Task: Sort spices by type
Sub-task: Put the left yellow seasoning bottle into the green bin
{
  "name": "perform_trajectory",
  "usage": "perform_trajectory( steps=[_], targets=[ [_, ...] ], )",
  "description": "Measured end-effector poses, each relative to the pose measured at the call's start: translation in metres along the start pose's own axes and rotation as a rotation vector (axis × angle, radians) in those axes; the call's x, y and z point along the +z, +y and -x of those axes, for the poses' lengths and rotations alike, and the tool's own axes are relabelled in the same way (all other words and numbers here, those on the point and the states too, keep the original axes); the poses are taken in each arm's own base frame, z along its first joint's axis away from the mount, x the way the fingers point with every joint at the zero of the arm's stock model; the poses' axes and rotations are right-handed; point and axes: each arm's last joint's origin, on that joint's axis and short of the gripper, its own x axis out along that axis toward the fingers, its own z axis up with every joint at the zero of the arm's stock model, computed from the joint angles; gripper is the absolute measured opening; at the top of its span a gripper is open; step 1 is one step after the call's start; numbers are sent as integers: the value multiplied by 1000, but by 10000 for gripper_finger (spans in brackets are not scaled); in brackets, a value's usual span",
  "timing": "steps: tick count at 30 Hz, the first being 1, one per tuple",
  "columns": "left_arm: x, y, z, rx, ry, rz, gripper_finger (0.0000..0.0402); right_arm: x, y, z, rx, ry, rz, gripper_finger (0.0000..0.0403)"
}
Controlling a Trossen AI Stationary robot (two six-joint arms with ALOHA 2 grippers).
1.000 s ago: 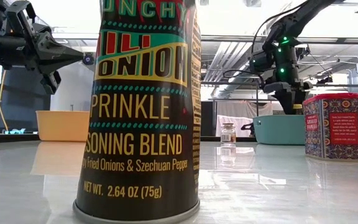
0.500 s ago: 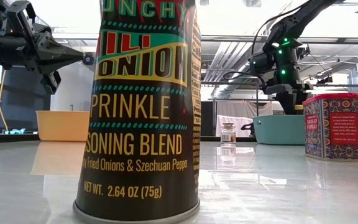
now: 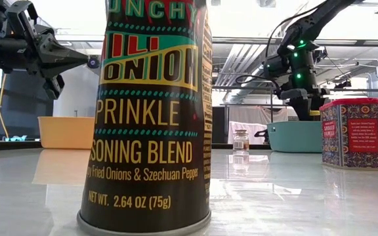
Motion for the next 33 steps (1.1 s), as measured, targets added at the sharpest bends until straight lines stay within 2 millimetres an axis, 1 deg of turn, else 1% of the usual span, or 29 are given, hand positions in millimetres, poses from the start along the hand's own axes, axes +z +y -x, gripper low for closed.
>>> perform_trajectory(
  steps=[5, 10, 24, 26, 28, 33],
  targets=[
    [0, 0, 0, 0, 0, 0, 0, 3, -1, 0, -45, -28, 14, 353],
    [0, 0, 0, 0, 0, 0, 0, 4, -1, 0, -49, -39, 51, 353],
    [0, 0, 0, 0, 0, 0, 0, 8, -1, 1, -50, -80, 48, 353],
    [0, 0, 0, 0, 0, 0, 0, 11, -2, 6, -50, -97, 45, 353],
    [0, 0, 0, 0, 0, 0, 0, 16, -3, 15, -48, -134, 38, 353],
    [0, 0, 0, 0, 0, 0, 0, 29, -10, 46, -43, -249, -8, 353]
  ],
)
